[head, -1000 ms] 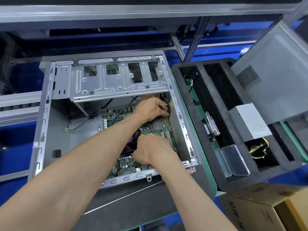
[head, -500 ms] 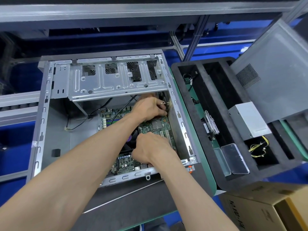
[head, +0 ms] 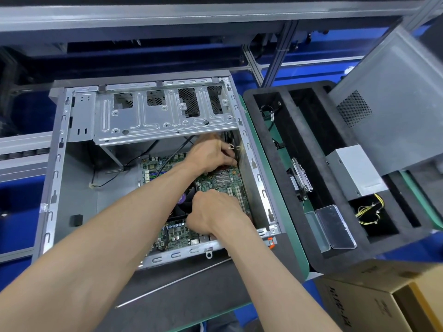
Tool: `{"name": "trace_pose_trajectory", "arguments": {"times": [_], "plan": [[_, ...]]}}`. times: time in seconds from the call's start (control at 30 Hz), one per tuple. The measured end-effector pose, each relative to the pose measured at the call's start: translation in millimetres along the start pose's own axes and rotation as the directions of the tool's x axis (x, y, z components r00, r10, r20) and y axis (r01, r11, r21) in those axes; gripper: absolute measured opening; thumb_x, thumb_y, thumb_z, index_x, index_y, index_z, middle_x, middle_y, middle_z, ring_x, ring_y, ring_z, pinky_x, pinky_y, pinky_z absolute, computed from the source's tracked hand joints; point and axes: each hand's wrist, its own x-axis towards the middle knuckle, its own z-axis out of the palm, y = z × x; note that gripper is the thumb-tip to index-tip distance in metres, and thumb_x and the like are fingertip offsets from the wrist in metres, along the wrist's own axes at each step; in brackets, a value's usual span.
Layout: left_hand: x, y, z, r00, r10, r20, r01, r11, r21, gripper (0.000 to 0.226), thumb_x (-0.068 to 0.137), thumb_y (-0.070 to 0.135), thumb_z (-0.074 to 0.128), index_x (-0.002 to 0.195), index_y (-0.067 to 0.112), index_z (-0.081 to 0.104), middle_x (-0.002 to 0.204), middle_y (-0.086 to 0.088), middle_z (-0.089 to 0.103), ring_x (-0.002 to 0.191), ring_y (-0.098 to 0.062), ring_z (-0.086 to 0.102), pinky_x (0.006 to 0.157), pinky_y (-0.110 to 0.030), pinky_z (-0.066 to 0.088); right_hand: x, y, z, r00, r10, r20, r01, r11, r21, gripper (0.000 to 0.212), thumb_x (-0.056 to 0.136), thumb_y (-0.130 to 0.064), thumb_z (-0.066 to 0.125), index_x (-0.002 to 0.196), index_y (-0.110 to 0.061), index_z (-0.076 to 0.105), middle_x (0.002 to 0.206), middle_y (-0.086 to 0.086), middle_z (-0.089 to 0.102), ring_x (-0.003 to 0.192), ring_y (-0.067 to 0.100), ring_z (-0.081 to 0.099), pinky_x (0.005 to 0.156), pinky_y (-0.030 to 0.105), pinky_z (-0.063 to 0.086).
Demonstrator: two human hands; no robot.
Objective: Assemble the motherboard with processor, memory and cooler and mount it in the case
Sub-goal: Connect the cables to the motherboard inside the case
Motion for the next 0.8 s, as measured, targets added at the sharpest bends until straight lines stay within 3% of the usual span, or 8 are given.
{"name": "trace_pose_trajectory", "arguments": {"times": [0.2,0.43,0.63,0.8], "plan": [[0.2,0.0,1.5,0.999,0.033,-0.042,-0.032,0.999,0.035,0.015,0.074,0.05,0.081,0.082,0.041,0.072,0.109,0.013,0.073,0.093,-0.014,0.066,0.076,-0.025,0.047,0.2,-0.3,1.1,1.0,-0.009,-0.008,0.009,1.0,-0.009,0.017,0.09,-0.03,0.053,0.094,-0.014,0.046,0.092,0.006,0.053,0.081,0.031,0.049,0.072,0.039,0.041],[0.3,-0.2,3.7,0.997,0.05,-0.05,-0.049,0.998,0.037,0.016,0.076,0.046,0.082,0.087,0.036,0.076,0.1,0.016,0.07,0.088,-0.012,0.062,0.074,-0.025,0.039,0.7,-0.1,1.3,1.0,-0.007,-0.003,0.007,1.0,-0.016,0.017,0.089,-0.029,0.052,0.095,-0.014,0.048,0.085,0.004,0.048,0.08,0.03,0.05,0.07,0.039,0.041],[-0.8,-0.3,3.3,0.995,0.091,-0.04,-0.088,0.994,0.062,0.017,0.077,0.045,0.081,0.089,0.034,0.077,0.091,0.017,0.07,0.084,-0.013,0.066,0.075,-0.028,0.05,0.6,-0.2,2.1,1.0,-0.008,-0.016,0.008,1.0,-0.01,0.016,0.089,-0.028,0.053,0.093,-0.014,0.048,0.082,0.003,0.048,0.079,0.03,0.05,0.07,0.038,0.04],[-1.2,-1.0,3.1,0.995,0.089,-0.041,-0.087,0.995,0.052,0.016,0.078,0.046,0.081,0.085,0.035,0.073,0.088,0.016,0.069,0.08,-0.011,0.063,0.066,-0.024,0.044,0.7,-0.4,2.4,1.0,-0.005,-0.016,0.005,1.0,-0.009,0.016,0.089,-0.029,0.053,0.094,-0.013,0.05,0.087,0.005,0.051,0.079,0.03,0.05,0.071,0.038,0.04]]}}
